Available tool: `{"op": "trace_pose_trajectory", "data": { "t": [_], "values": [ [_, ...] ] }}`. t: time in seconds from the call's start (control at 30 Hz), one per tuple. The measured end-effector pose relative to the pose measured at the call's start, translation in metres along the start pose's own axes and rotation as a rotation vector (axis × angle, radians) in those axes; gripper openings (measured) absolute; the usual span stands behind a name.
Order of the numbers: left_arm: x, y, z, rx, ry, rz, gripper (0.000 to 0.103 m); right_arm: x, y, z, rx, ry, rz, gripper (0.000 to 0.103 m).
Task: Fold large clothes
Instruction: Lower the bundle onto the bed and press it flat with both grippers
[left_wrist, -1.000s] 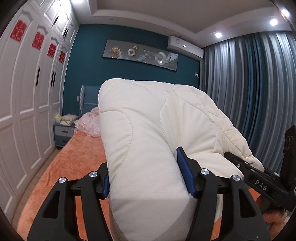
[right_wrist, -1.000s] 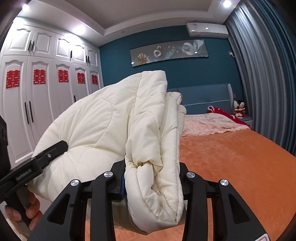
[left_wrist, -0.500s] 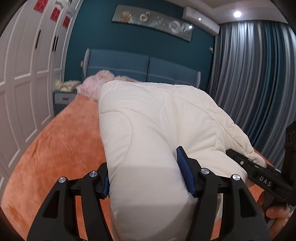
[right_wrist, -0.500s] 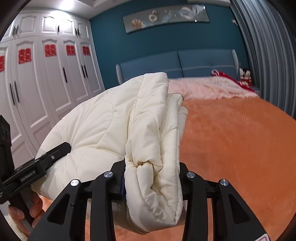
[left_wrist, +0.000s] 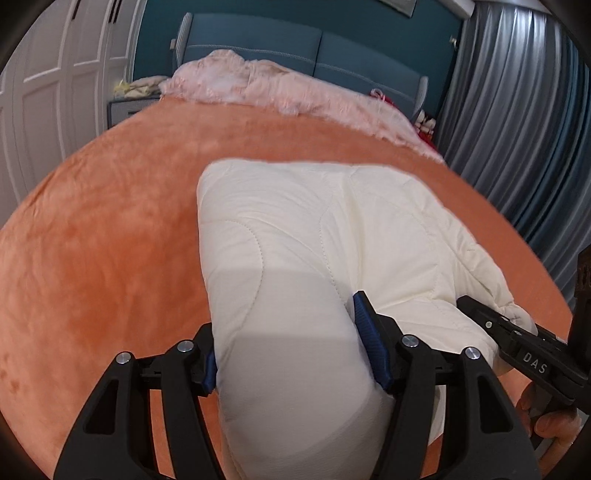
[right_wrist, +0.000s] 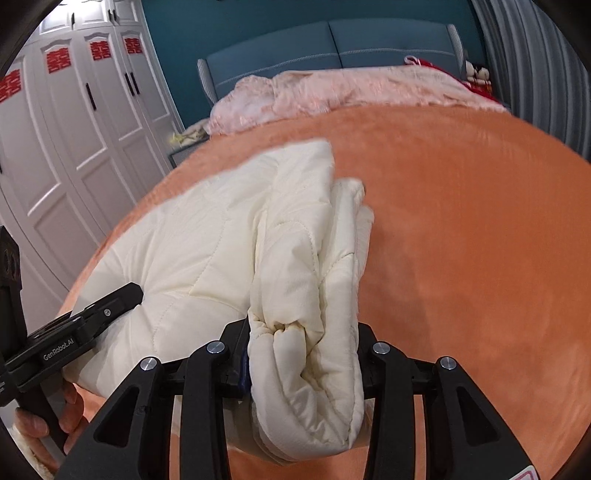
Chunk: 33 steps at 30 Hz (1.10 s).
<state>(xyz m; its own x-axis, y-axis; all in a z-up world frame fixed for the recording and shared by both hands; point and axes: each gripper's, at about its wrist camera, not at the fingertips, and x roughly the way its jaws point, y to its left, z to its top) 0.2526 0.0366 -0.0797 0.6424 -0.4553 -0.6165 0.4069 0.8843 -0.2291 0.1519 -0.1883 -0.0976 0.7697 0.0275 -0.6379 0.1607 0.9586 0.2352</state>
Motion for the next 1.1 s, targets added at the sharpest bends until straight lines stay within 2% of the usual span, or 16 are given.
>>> {"op": "trace_pose_trajectory", "data": {
  "t": [0.1,0.2,0.3,0.43,0.47,0.57,0.6,0.7,0.93,1.1],
  "values": [
    [-0.002,-0.004,-0.01,0.015,0.008,0.022,0.066,0.002,-0.007,-0.004,0.045,0.027,0.003,0.051],
    [-0.007,-0.004,-0.005,-0.019,0.049,0.053,0.075,-0.007,-0.014,-0.003,0.097,0.057,-0.007,0.06],
    [-0.02,-0.01,0.003,0.003,0.099,0.144,0.076,-0.033,-0.008,0.003,0.059,0.072,-0.043,0.061],
    [-0.051,-0.028,0.017,0.075,0.128,0.309,0.075,-0.078,0.011,0.025,-0.031,0.028,-0.139,0.061],
    [-0.054,-0.032,0.02,0.085,0.132,0.329,0.074,-0.083,0.016,0.031,-0.048,0.028,-0.141,0.058],
    [-0.068,-0.045,0.034,0.099,0.155,0.396,0.06,-0.084,0.036,0.053,-0.096,0.065,-0.134,0.032],
    [-0.07,-0.048,0.039,0.095,0.17,0.4,0.056,-0.082,0.039,0.056,-0.104,0.074,-0.136,0.03],
    [-0.069,-0.056,0.047,0.09,0.185,0.432,0.053,-0.062,0.048,0.065,-0.14,0.119,-0.169,0.021],
    [-0.027,-0.049,0.043,0.018,0.278,0.425,0.044,-0.005,0.034,0.041,-0.109,0.25,-0.2,0.02],
    [0.0,-0.048,0.029,0.016,0.315,0.429,0.044,0.011,0.023,0.026,-0.082,0.284,-0.186,0.02]
  ]
}}
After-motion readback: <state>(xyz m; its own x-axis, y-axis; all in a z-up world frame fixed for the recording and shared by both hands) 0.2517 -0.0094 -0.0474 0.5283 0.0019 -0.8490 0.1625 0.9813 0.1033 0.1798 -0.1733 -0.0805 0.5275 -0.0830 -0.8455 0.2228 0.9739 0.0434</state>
